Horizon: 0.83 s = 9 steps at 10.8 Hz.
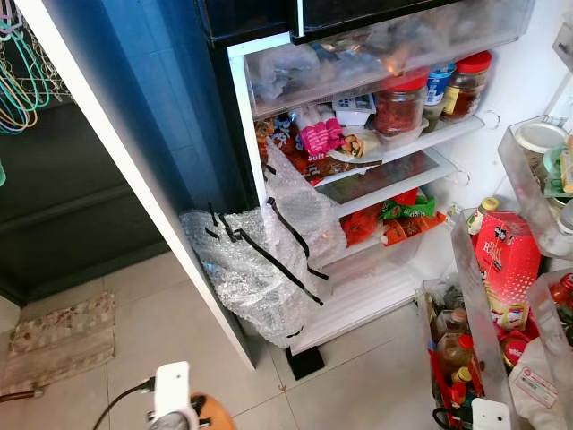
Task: Restocking fridge
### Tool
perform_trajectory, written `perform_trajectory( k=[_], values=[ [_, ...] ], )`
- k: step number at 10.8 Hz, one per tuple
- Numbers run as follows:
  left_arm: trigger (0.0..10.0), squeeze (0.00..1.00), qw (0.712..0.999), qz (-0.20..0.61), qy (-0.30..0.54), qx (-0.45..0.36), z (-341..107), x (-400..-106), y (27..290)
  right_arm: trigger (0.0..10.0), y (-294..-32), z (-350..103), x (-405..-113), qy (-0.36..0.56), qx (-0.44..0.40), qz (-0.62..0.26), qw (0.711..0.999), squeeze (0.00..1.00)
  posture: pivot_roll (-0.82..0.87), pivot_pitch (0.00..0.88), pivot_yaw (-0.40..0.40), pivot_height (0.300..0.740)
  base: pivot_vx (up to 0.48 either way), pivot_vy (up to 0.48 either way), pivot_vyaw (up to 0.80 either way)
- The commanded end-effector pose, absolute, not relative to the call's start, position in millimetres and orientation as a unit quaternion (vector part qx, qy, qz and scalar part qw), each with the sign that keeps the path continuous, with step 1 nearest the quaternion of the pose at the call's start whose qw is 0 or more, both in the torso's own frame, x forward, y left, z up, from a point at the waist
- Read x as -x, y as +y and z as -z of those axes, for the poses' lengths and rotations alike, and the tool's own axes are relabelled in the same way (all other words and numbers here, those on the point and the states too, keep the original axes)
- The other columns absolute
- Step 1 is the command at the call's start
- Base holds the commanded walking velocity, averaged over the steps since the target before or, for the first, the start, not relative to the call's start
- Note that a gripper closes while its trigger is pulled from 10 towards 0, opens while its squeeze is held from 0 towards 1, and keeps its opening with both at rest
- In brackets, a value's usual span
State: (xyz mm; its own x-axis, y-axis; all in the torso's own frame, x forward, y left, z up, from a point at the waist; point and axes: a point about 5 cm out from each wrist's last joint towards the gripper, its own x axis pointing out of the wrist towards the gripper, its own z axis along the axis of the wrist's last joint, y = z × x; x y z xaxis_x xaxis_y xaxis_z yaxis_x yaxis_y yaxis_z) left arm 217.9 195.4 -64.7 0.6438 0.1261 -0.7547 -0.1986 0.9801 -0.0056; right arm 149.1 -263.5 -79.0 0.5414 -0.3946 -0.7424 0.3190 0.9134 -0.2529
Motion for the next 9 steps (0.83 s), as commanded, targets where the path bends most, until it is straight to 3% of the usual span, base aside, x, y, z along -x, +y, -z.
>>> perform_trajectory(
  k=[1, 6, 9],
  values=[
    [10.0, 0.00, 0.896, -0.095, 0.433, 0.036, 71, -207, 202, 10.0, -278, 76, -141, 0.430, 0.051, 0.232, 0.871, 0.00, 0.02, 0.130, 0.067, 0.729, 0.000, 0.000, 0.00],
    [10.0, 0.00, 0.891, -0.100, 0.442, 0.032, 76, -191, 214, 10.0, -341, 60, -96, 0.433, 0.082, 0.326, 0.836, 0.00, 0.01, 0.145, 0.071, 0.729, 0.000, 0.000, 0.00],
    [10.0, 0.00, 0.890, -0.100, 0.443, 0.032, 77, -190, 215, 10.0, -326, 67, -102, 0.438, 0.064, 0.314, 0.840, 0.00, 0.01, 0.142, 0.072, 0.729, 0.000, 0.000, 0.00]
  ],
)
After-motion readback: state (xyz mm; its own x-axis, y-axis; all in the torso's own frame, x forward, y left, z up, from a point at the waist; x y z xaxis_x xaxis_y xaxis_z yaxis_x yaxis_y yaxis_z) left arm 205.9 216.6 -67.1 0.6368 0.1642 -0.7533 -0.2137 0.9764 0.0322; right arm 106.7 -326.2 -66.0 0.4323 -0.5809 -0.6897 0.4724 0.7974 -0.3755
